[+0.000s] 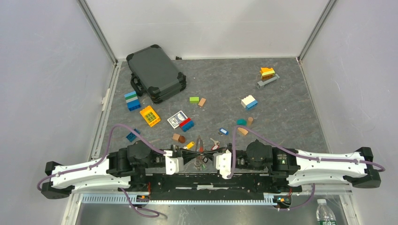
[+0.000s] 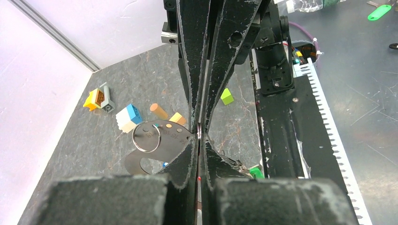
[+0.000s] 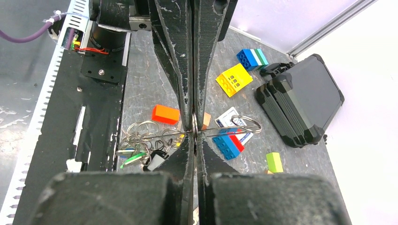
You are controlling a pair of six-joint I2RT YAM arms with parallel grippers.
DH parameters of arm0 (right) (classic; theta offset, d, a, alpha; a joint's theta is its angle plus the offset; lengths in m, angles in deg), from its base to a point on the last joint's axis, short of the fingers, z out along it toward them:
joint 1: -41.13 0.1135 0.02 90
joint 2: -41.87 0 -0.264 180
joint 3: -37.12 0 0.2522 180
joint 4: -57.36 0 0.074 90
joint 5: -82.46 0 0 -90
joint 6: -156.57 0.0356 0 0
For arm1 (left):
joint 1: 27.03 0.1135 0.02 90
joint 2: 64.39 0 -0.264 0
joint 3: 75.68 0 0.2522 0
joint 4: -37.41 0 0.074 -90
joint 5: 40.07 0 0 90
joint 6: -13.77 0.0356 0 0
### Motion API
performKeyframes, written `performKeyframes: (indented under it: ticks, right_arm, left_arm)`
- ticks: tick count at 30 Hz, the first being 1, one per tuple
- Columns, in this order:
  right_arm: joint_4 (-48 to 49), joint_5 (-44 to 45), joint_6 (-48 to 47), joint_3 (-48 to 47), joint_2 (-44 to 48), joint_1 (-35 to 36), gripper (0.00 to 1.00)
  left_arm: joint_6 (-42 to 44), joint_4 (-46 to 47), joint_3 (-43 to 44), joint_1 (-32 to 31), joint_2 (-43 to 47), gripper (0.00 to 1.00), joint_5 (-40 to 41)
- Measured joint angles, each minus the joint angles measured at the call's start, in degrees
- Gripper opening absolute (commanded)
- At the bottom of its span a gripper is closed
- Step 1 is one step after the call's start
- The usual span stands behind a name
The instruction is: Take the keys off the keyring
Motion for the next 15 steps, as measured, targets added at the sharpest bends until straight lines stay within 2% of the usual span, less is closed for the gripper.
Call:
performKeyframes:
  ticks: [3,5,9,15]
  right_arm:
    - [-0.1,-0.2,0.0,0.0,0.4,0.0,0.00]
    - [-0.4,-0.2,0.0,0.0,0.4,0.0,0.00]
    - [-4.7,0.4,0.0,-2.4,-0.7,0.0,0.00]
    - [-16.5,4.4,1.3,-12.1,-7.2,0.0,0.00]
  left_arm:
    - [0.0,0.8,-0.3,0.0,0.0,0.03,0.0]
    - [0.0,1.0,-0.4,0.0,0.0,0.14,0.0]
    - [0.0,0.1,-0.3,0.0,-0.8,0.27,1.0]
    - [0.2,-4.2,1.7,0.0,-2.7,0.28,3.7]
